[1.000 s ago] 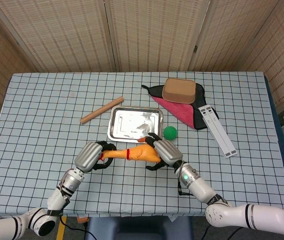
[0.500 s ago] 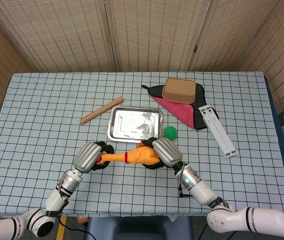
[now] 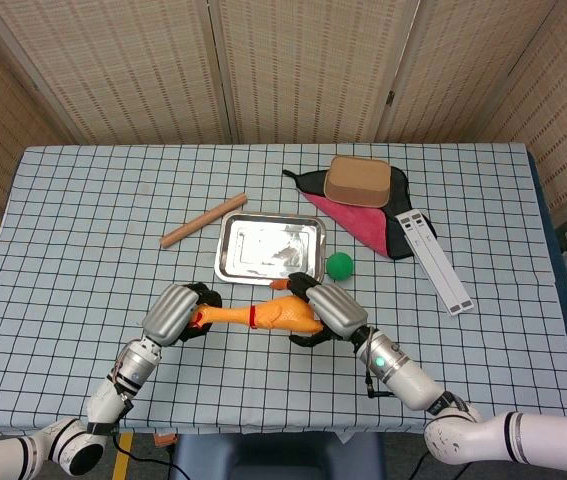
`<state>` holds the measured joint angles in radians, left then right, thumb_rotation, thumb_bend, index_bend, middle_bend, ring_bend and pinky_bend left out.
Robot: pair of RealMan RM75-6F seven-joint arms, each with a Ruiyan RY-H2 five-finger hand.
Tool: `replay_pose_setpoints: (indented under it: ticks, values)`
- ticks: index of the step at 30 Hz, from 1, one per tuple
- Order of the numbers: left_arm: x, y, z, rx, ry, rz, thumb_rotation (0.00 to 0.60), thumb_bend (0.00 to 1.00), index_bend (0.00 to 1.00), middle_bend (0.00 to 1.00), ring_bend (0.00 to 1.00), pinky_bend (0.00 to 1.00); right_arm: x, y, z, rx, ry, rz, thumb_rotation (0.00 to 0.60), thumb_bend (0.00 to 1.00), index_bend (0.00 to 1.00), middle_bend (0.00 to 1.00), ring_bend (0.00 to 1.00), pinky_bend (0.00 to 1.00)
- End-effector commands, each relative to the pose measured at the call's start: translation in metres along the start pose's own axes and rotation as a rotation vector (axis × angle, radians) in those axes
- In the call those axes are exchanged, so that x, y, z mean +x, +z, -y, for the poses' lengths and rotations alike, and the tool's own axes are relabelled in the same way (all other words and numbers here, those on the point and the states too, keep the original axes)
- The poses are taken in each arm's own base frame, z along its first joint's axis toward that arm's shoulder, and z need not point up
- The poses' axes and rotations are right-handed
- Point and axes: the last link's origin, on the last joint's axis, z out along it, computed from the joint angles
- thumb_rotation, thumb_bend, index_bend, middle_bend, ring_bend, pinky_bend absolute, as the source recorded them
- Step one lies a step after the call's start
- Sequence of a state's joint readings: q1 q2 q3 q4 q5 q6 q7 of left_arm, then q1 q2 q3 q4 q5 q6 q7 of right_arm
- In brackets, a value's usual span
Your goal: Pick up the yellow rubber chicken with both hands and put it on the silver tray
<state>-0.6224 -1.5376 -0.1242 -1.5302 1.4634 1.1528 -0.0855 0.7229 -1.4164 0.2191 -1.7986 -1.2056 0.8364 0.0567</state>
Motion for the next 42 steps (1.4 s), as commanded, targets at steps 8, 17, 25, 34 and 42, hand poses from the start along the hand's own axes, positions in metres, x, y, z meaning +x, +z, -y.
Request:
replay_pose_setpoints:
  ticks: [8,17,25,34,42]
  values:
    - [-0.001,-0.001,-0.005,-0.014,-0.011,0.004,0.6,0.73,0.79,0.61,0.46,0.57,0.001,0.0,0.003,0.03,0.054,0.01,0.6,0.07,0.0,0.0,0.0,0.05]
    - [0.0,0.0,-0.002,-0.002,-0.006,0.0,0.6,0.73,0.79,0.61,0.46,0.57,-0.001,0.004,0.006,0.047,0.083,-0.088,0.6,0.21,0.86,0.62,0.71,0.96]
    - [0.002,0.003,0.002,0.006,-0.002,-0.005,0.6,0.73,0.79,0.61,0.46,0.57,0.001,0.003,0.007,0.046,0.084,-0.122,0.6,0.39,1.0,0.79,0.93,1.0]
    - [0.009,0.01,0.011,0.039,-0.006,-0.007,0.6,0.73,0.79,0.61,0.47,0.57,0.001,-0.001,0.0,-0.001,0.102,-0.019,0.6,0.26,0.32,0.36,0.39,0.67]
    - [0.009,0.013,0.016,0.056,-0.007,-0.006,0.6,0.73,0.79,0.61,0.47,0.57,0.019,-0.012,0.001,0.036,0.088,-0.016,0.6,0.05,0.0,0.0,0.0,0.0]
